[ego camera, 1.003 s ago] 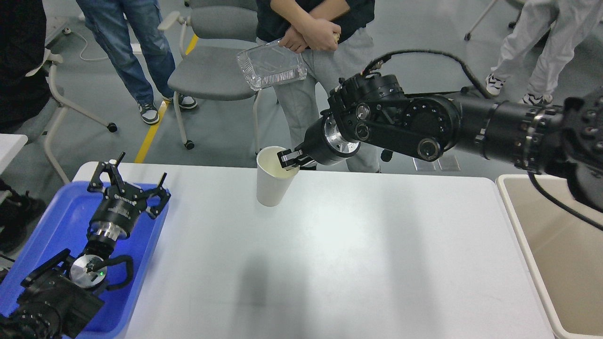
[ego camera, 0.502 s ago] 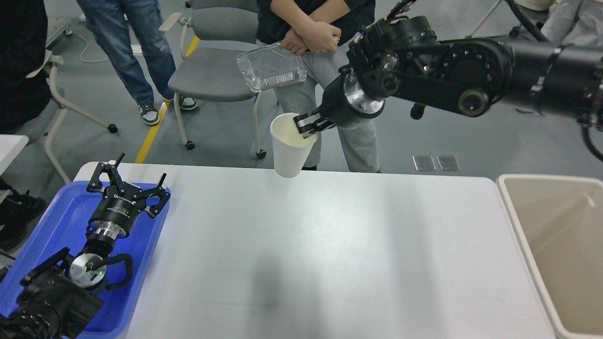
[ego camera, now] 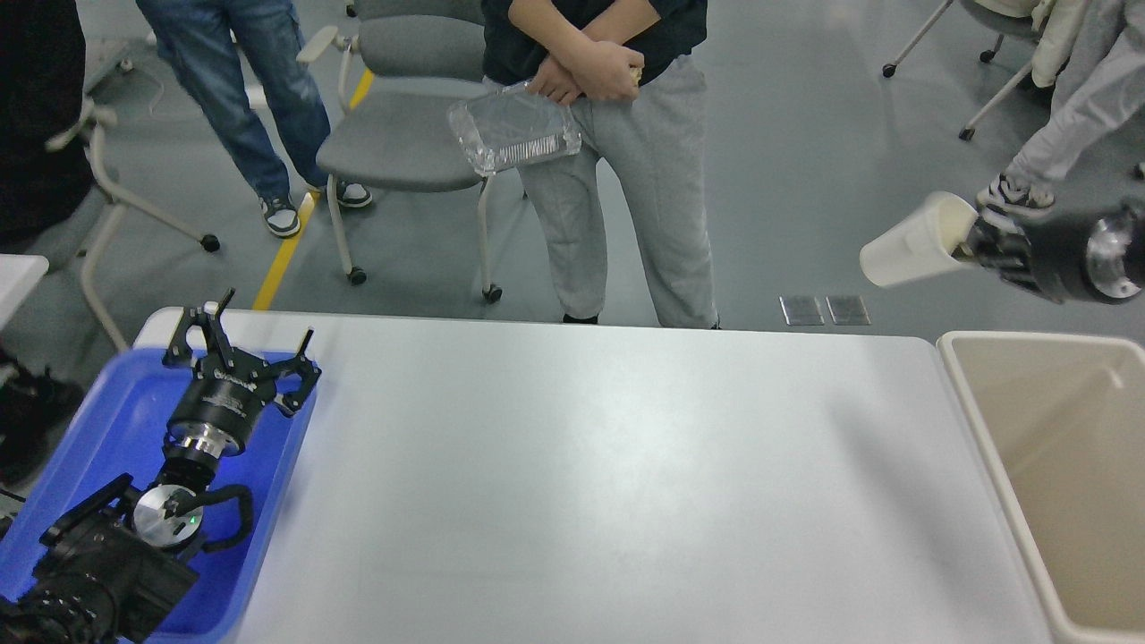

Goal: Tidy desktop

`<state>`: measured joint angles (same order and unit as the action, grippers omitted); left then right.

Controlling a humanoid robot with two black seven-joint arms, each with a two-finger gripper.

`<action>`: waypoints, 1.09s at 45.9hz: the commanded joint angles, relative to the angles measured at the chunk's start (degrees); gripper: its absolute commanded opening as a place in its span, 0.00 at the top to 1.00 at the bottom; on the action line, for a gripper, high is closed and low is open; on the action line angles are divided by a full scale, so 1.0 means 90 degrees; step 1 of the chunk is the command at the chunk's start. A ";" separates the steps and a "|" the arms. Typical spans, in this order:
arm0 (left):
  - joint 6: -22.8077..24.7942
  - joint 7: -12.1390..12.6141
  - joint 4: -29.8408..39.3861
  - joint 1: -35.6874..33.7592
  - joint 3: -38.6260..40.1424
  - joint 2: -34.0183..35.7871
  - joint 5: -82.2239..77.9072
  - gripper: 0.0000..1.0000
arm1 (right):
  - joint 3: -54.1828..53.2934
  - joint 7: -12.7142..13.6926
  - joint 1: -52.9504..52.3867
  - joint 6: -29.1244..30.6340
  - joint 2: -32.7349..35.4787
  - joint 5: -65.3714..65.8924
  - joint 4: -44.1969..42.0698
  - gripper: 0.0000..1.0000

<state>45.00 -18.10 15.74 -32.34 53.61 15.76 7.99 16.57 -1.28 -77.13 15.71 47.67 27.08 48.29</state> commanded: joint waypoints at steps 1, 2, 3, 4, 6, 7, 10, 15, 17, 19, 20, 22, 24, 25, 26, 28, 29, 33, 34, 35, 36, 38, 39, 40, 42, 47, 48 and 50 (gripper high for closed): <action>0.0000 0.0000 -0.0001 0.0000 0.0000 0.0006 0.0001 0.00 | -0.0815 -0.0014 0.2464 -0.0641 0.1110 -0.1475 -0.0842 1.00; 0.0000 0.0000 -0.0001 0.0000 0.0000 0.0006 0.0001 0.00 | -0.0845 -0.0014 0.2660 -0.0671 0.1090 -0.1592 -0.0989 1.00; 0.0000 0.0000 -0.0001 0.0000 0.0000 -0.0003 0.0001 0.00 | -0.0893 -0.0014 0.2875 -0.0710 0.1051 -0.1758 -0.1116 1.00; 0.0000 0.0000 -0.0001 0.0000 0.0000 -0.0003 0.0001 0.00 | -0.0952 -0.0004 0.3080 -0.0749 0.1003 -0.1943 -0.1262 1.00; 0.0000 0.0000 -0.0001 0.0000 0.0000 0.0006 0.0001 0.00 | -0.1069 -0.0004 0.3510 -0.0846 0.0886 -0.2353 -0.1517 1.00; 0.0000 0.0000 -0.0001 0.0000 0.0000 0.0006 0.0001 0.00 | -0.1118 0.0006 0.3715 -0.0905 0.0788 -0.2548 -0.1605 1.00; 0.0000 0.0000 -0.0001 0.0000 0.0000 -0.0003 0.0001 0.00 | -0.1255 0.0006 0.4203 -0.1120 0.0485 -0.3027 -0.1985 1.00; 0.0000 0.0000 -0.0001 0.0000 0.0000 0.0006 0.0001 0.00 | -0.1431 0.0035 0.4790 -0.1267 -0.0285 -0.3546 -0.3107 1.00; 0.0000 0.0000 -0.0001 0.0000 0.0000 0.0006 0.0001 0.00 | -0.1479 0.0035 0.5014 -0.1267 -0.0705 -0.3653 -0.3654 1.00; 0.0000 0.0000 -0.0001 0.0000 0.0000 0.0006 0.0001 0.00 | -0.1567 0.0025 0.5190 -0.1247 -0.1096 -0.3693 -0.4278 1.00; 0.0000 -0.0010 -0.0001 0.0000 0.0000 0.0006 0.0001 0.00 | -0.1616 0.0025 0.5249 -0.1199 -0.1281 -0.3693 -0.4610 1.00; 0.0000 -0.0010 -0.0001 0.0000 0.0000 0.0006 0.0001 0.00 | -0.1723 0.0025 0.5299 -0.1159 -0.1652 -0.3693 -0.5129 1.00; 0.0000 -0.0010 -0.0001 0.0000 0.0000 0.0006 0.0001 0.00 | -0.1772 0.0025 0.5328 -0.1159 -0.1936 -0.3693 -0.5462 1.00; 0.0000 0.0000 -0.0001 0.0000 0.0000 0.0006 0.0001 0.00 | -0.1792 0.0016 0.5328 -0.1159 -0.2034 -0.3693 -0.5540 1.00; 0.0000 0.0000 -0.0001 0.0000 0.0000 0.0006 0.0001 0.00 | -0.1811 0.0016 0.5328 -0.1188 -0.2083 -0.3693 -0.5570 1.00; 0.0000 -0.0010 -0.0001 0.0000 0.0000 0.0006 0.0010 0.00 | -0.1831 -0.0004 0.5328 -0.1247 -0.2113 -0.3693 -0.5570 1.00; 0.0000 -0.0010 -0.0001 0.0000 0.0000 0.0006 0.0001 0.00 | -0.1841 -0.0004 0.5328 -0.1257 -0.2133 -0.3693 -0.5570 1.00; 0.0000 -0.0010 -0.0001 0.0000 0.0000 0.0006 0.0010 0.00 | -0.1909 -0.0004 0.5328 -0.1257 -0.2152 -0.3693 -0.5590 1.00; 0.0000 0.0000 -0.0001 0.0000 0.0000 -0.0003 0.0001 0.00 | -0.1909 -0.0014 0.5328 -0.1267 -0.2152 -0.3693 -0.5590 1.00; 0.0000 -0.0010 -0.0001 0.0000 0.0000 0.0006 0.0001 0.00 | -0.1909 -0.0014 0.5328 -0.1267 -0.2152 -0.3693 -0.5600 1.00; 0.0000 -0.0010 -0.0001 0.0000 0.0000 0.0006 0.0001 0.00 | -0.1909 -0.0014 0.5328 -0.1267 -0.2143 -0.3693 -0.5600 1.00; 0.0000 0.0000 -0.0001 0.0000 0.0000 0.0006 0.0001 0.00 | -0.1919 -0.0014 0.5318 -0.1267 -0.2142 -0.3693 -0.5610 1.00; 0.0000 -0.0010 -0.0001 0.0000 0.0000 0.0006 0.0001 0.00 | -0.1919 -0.0014 0.5309 -0.1267 -0.2133 -0.3693 -0.5610 1.00; 0.0000 -0.0010 -0.0001 0.0000 0.0000 0.0006 0.0001 0.00 | -0.1919 -0.0014 0.5289 -0.1257 -0.2123 -0.3693 -0.5610 1.00; 0.0000 -0.0010 -0.0001 0.0000 0.0000 -0.0003 0.0001 0.00 | -0.1919 -0.0004 0.5270 -0.1257 -0.2123 -0.3693 -0.5610 1.00; 0.0000 0.0000 -0.0001 0.0000 0.0000 0.0006 0.0001 0.00 | -0.1919 0.0025 0.5240 -0.1276 -0.2123 -0.3693 -0.5619 0.52; 0.0000 0.0000 -0.0001 0.0000 0.0000 0.0006 0.0001 0.00 | -0.1909 0.0016 0.5240 -0.1286 -0.2113 -0.3693 -0.5629 0.30; 0.0000 0.0000 -0.0001 0.0000 0.0000 0.0006 0.0001 0.00 | -0.1909 0.0016 0.5240 -0.1296 -0.2113 -0.3693 -0.5639 0.11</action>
<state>45.00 -18.17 15.73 -32.34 53.61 15.81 8.02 -0.26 -1.27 -30.21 4.47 29.51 -5.78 -0.75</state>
